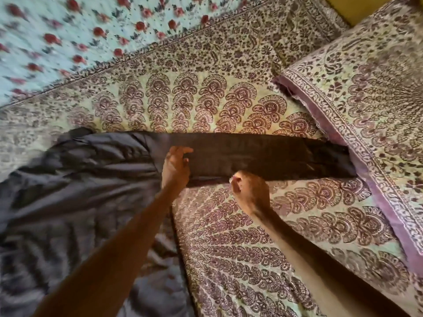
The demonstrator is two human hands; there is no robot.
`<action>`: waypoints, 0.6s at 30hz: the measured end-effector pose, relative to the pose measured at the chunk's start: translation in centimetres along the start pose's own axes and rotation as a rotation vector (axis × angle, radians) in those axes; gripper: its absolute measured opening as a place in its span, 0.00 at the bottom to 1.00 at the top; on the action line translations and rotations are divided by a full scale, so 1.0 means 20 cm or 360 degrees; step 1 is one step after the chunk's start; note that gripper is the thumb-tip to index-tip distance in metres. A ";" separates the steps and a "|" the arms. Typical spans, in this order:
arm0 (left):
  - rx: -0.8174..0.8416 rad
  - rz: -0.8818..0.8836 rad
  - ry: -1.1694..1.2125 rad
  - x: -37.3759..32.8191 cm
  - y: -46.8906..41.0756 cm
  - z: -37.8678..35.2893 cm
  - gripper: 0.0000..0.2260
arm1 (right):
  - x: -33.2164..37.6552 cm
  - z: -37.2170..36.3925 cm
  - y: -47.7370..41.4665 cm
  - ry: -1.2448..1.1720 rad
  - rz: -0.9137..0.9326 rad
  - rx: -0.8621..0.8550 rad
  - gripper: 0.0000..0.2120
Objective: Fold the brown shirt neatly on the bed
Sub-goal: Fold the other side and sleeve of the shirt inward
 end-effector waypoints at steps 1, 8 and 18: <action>0.0010 -0.0026 -0.0089 0.10 0.00 0.05 0.20 | 0.10 -0.08 0.00 -0.0024 0.0000 0.0088 0.13; 0.0184 0.0040 -0.0545 0.60 -0.19 0.31 0.25 | 0.64 -0.57 0.06 -0.0166 -0.0186 0.0372 0.23; 0.0558 -0.0326 -0.0811 0.57 -0.53 0.38 0.21 | 0.84 -0.68 0.18 -0.0388 -0.0612 -0.0286 0.13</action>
Point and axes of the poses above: each hand's wrist, its own y-axis away from the middle knuckle, its own z-axis out of the back of the hand, x = y × z, the point moved 6 cm from there along -y, towards the middle knuckle, and after that the axes turned 4 degrees about x, right-handed, at the moved point
